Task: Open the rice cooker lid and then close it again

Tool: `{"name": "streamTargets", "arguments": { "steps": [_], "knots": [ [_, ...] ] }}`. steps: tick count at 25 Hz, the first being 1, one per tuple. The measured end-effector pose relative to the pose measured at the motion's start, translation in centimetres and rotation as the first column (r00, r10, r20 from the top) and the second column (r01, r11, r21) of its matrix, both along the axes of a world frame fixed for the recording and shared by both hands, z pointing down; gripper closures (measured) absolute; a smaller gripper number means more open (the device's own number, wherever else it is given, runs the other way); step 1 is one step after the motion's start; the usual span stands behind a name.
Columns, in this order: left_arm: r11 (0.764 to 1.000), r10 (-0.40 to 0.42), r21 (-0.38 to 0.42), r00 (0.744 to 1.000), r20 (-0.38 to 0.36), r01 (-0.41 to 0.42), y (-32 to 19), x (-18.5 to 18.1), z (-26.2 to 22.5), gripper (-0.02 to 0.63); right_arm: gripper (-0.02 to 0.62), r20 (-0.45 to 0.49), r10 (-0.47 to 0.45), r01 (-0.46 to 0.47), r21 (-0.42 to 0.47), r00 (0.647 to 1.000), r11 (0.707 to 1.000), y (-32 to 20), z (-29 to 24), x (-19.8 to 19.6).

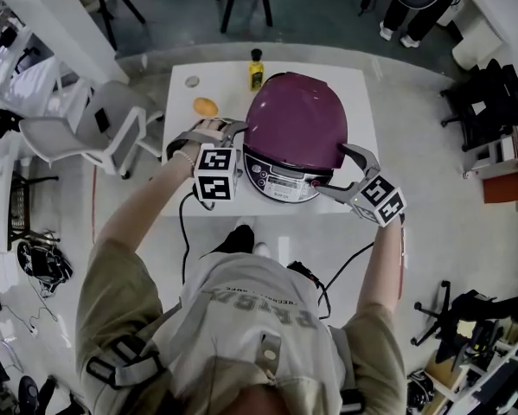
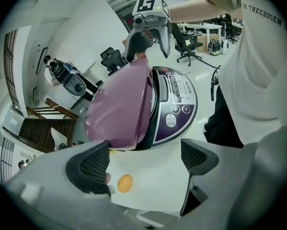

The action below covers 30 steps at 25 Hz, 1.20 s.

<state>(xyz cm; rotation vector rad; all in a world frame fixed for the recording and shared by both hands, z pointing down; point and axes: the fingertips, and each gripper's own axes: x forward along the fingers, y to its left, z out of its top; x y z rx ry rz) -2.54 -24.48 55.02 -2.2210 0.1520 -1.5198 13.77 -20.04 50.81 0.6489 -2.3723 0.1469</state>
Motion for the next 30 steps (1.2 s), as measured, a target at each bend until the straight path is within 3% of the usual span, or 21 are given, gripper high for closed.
{"name": "streamTargets", "arguments": {
  "steps": [23,30],
  "knots": [
    [0.998,0.065,-0.033,0.991,0.12,-0.061,0.7,-0.6,3.1,0.129,0.146,-0.068,-0.081,0.072,-0.132,0.994,0.989,1.1,2.9,-0.3],
    [0.996,0.091,-0.013,0.972,0.216,-0.09,0.5,-0.9,3.9,0.129,0.146,-0.125,-0.087,0.061,-0.2,0.988,0.978,1.1,3.6,-0.6]
  ]
}}
